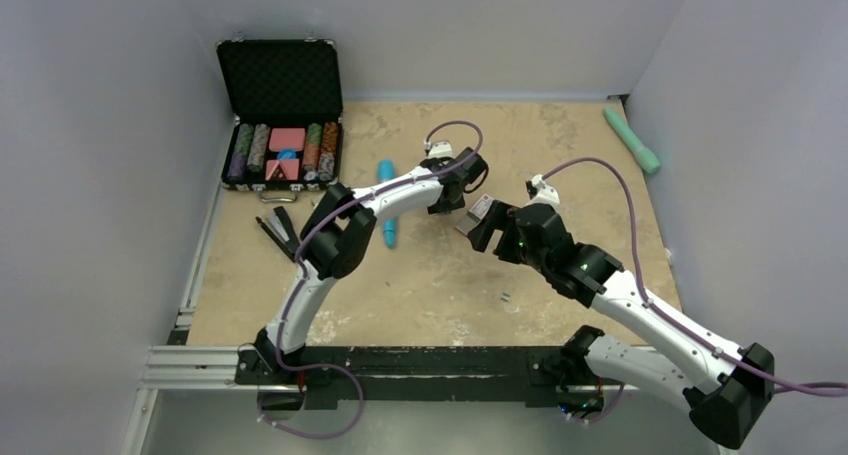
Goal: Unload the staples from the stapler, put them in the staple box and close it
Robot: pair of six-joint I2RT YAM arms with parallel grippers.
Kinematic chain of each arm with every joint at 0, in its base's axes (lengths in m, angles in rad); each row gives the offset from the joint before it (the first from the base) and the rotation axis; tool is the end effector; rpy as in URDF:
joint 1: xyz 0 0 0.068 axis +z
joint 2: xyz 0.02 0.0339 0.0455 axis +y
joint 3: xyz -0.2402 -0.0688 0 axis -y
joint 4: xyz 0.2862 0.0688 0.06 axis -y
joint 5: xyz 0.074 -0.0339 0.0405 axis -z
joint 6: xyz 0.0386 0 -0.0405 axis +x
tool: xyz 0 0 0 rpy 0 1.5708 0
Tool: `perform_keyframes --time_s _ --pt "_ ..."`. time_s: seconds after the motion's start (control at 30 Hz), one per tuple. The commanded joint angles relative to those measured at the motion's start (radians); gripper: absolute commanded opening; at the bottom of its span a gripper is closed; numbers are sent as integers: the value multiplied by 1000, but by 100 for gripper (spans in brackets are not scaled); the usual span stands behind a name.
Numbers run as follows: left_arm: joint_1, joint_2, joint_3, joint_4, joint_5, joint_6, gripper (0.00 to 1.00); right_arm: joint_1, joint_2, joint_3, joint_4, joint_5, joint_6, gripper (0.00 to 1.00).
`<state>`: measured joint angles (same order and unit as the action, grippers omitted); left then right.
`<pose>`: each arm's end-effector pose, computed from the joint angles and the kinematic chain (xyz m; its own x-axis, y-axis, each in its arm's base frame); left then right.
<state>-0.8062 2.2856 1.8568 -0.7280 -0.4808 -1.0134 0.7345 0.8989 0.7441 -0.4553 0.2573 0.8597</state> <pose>0.3633 -0.3530 0.1314 -0.7689 -0.2853 -0.5721 -0.2675 0.9564 -0.1174 0.1949 0.1628 0.2529 -0.6513 0.3991 -0.6454 0.0002 0.8506 0.5258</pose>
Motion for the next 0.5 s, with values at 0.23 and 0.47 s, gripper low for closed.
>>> perform_keyframes --time_s 0.23,0.47 --pt "-5 43 80 -20 -18 -4 35 3 -23 8 49 -32 -39 91" --pt "-6 52 93 -52 31 -6 28 2 -36 15 39 -33 -45 91"
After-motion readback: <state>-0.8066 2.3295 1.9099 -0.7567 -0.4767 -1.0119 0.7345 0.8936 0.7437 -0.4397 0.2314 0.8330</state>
